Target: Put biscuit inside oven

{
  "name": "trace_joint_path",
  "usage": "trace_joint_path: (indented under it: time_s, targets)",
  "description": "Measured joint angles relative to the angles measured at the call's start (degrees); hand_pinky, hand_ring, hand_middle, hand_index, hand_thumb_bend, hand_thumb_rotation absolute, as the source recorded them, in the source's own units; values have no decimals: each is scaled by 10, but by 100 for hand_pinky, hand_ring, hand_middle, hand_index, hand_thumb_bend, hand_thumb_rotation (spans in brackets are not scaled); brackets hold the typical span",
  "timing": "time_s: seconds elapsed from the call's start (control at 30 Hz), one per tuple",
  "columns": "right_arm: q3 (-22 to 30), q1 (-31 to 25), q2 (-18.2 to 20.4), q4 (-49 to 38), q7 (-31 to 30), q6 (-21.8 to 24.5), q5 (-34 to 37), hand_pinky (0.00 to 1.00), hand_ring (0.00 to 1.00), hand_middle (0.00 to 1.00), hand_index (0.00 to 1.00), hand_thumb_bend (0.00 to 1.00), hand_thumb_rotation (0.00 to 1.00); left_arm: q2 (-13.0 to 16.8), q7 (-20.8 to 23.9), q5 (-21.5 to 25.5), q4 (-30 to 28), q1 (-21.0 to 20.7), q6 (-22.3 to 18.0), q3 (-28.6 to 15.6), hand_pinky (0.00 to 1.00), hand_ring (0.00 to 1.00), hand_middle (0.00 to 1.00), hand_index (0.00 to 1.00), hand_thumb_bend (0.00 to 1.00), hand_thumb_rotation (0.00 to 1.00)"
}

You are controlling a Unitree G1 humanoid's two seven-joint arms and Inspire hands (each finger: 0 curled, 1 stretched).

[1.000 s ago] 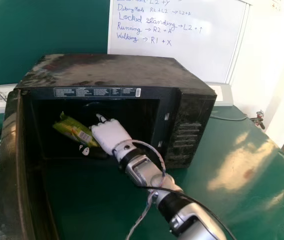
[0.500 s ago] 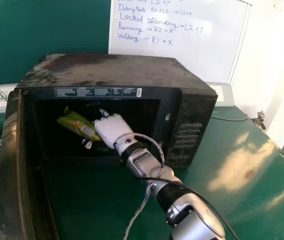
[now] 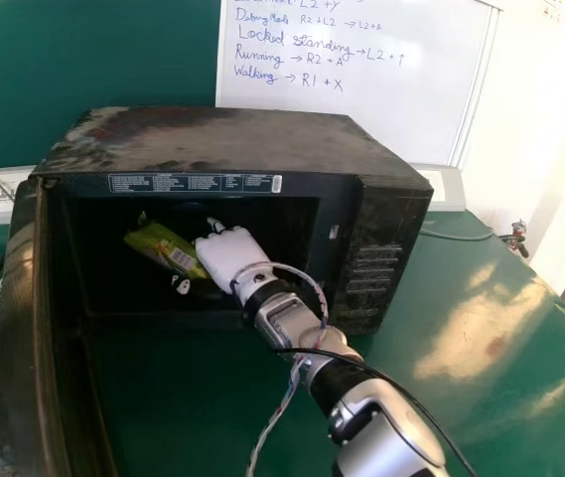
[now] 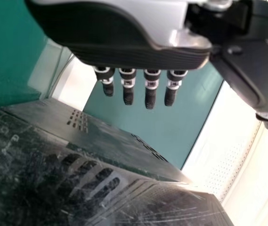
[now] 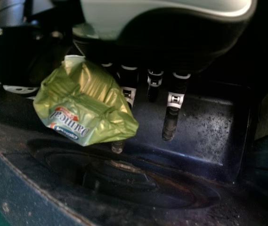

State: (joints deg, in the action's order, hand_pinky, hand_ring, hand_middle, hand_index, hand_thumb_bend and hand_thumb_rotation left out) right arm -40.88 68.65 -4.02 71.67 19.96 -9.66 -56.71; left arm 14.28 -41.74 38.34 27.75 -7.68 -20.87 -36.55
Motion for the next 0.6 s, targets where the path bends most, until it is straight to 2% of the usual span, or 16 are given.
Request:
trace_joint_path:
  time_s: [0.2, 0.6]
  targets:
    - [0, 3, 2, 10, 2, 4, 6, 57, 57, 48, 52, 53, 0, 0, -2, 0, 0, 0, 0, 0, 43, 63, 71, 85, 7, 0]
    - [-3, 3, 9, 14, 12, 21, 9, 59, 61, 49, 50, 53, 0, 0, -3, 0, 1, -1, 0, 0, 39, 62, 70, 86, 6, 0]
